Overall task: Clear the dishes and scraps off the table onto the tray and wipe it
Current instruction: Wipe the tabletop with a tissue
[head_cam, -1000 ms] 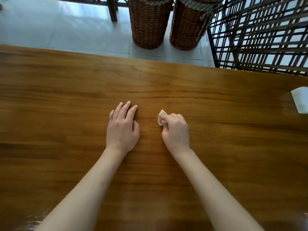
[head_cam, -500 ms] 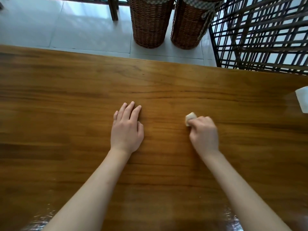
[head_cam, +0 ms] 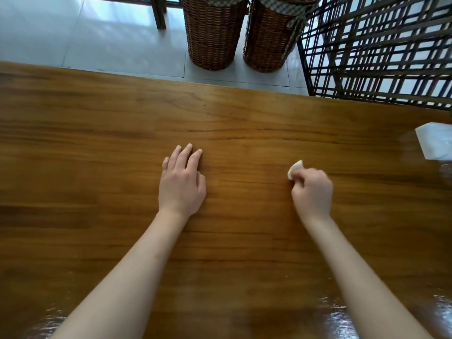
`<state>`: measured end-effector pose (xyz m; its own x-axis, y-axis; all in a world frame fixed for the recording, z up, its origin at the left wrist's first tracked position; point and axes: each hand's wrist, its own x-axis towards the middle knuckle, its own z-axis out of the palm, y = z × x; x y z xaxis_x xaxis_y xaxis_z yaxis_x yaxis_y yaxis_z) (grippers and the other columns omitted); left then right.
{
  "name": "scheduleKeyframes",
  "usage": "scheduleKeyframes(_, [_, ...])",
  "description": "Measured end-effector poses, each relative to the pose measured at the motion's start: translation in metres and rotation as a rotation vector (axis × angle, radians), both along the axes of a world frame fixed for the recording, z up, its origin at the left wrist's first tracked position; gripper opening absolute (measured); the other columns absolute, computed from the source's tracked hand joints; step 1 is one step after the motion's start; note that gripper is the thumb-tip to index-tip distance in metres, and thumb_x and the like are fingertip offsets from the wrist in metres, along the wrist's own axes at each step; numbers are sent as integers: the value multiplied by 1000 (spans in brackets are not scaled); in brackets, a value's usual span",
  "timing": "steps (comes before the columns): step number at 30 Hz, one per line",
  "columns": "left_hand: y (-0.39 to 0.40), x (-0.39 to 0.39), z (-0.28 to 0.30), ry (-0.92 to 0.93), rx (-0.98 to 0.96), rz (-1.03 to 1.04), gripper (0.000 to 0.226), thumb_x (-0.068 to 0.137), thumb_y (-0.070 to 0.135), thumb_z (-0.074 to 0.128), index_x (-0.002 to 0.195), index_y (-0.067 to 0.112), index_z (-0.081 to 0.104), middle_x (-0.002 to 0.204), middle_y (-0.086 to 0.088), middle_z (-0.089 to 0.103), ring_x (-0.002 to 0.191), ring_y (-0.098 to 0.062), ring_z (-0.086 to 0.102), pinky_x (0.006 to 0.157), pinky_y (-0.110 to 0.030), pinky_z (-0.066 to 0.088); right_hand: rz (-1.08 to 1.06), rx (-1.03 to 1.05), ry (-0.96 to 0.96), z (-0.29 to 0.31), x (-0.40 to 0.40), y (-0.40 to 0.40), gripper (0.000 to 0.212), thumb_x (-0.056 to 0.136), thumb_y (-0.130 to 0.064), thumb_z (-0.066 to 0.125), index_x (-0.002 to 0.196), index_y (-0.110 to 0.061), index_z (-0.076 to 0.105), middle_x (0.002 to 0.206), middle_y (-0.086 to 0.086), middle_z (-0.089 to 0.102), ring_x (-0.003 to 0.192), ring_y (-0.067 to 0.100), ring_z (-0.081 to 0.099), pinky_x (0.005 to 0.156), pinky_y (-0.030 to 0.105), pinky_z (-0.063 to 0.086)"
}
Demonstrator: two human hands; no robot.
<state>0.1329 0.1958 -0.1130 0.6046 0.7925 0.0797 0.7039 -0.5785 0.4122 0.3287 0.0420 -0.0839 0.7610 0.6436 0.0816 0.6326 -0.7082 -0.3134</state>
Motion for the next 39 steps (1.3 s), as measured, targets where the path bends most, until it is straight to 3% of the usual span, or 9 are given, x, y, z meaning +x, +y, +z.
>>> scheduleKeyframes(3, [1, -1, 0, 0, 6, 0, 46, 90, 18, 45, 136, 13, 46, 144, -11, 41, 138, -29, 29, 113, -44, 19, -159, 20, 33, -2, -2, 32, 31, 80, 9, 46, 93, -4, 71, 91, 15, 67, 90, 32, 55, 74, 35, 42])
scheduleKeyframes(8, [0, 0, 0, 1, 20, 2, 46, 89, 17, 46, 135, 13, 47, 143, -12, 42, 137, -30, 30, 112, -45, 19, 214, 128, 92, 0, -110, 24, 22, 66, 16, 61, 74, -2, 70, 68, 11, 65, 66, 29, 56, 55, 32, 48])
scheduleKeyframes(15, [-21, -8, 9, 117, 41, -11, 46, 93, 13, 43, 139, 11, 41, 146, -13, 39, 138, -31, 28, 113, -44, 16, 436, 51, 131, 10, -134, -59, 15, 73, 9, 70, 79, -5, 72, 73, 5, 68, 64, 19, 57, 50, 23, 51])
scheduleKeyframes(19, [-69, -39, 13, 121, 13, -73, 48, 91, 12, 45, 139, 11, 41, 146, -12, 39, 138, -30, 28, 113, -43, 14, 143, 9, 129, 14, -102, -83, 21, 78, 12, 58, 82, -3, 72, 78, 9, 69, 74, 26, 58, 61, 35, 52])
scheduleKeyframes(22, [-106, -58, 12, 123, -25, -99, 51, 90, 12, 46, 141, 11, 39, 147, -12, 36, 140, -29, 25, 112, -43, 14, 12, 36, 147, 12, -117, -81, 20, 82, 9, 56, 87, -1, 72, 81, 11, 69, 78, 27, 57, 65, 32, 47])
scheduleKeyframes(28, [-133, -67, 10, 110, -45, -111, 52, 90, 13, 47, 141, 13, 39, 148, -11, 36, 140, -30, 24, 111, -41, 13, 439, 54, 82, 15, -144, -117, 21, 66, 14, 68, 74, -5, 70, 70, 7, 66, 62, 24, 57, 49, 24, 48])
scheduleKeyframes(32, [-132, -68, 10, 107, -52, -108, 52, 91, 15, 44, 142, 14, 37, 149, -10, 34, 141, -28, 21, 112, -40, 12, -54, 11, 107, 11, -93, -110, 21, 79, 11, 55, 84, -1, 71, 80, 13, 68, 78, 30, 59, 63, 32, 47])
scheduleKeyframes(34, [-132, -68, 9, 93, -54, -103, 51, 91, 15, 44, 142, 14, 37, 149, -10, 34, 141, -28, 21, 112, -41, 13, -137, 57, 128, 9, -106, -94, 23, 82, 10, 52, 87, -2, 71, 83, 13, 68, 81, 29, 57, 67, 34, 49])
scheduleKeyframes(39, [-133, -69, 10, 86, -58, -97, 51, 92, 14, 44, 142, 14, 37, 149, -9, 34, 141, -27, 21, 113, -41, 15, 371, 118, 106, 6, -179, -123, 18, 72, 10, 68, 82, -4, 72, 72, 5, 67, 65, 20, 56, 53, 23, 49])
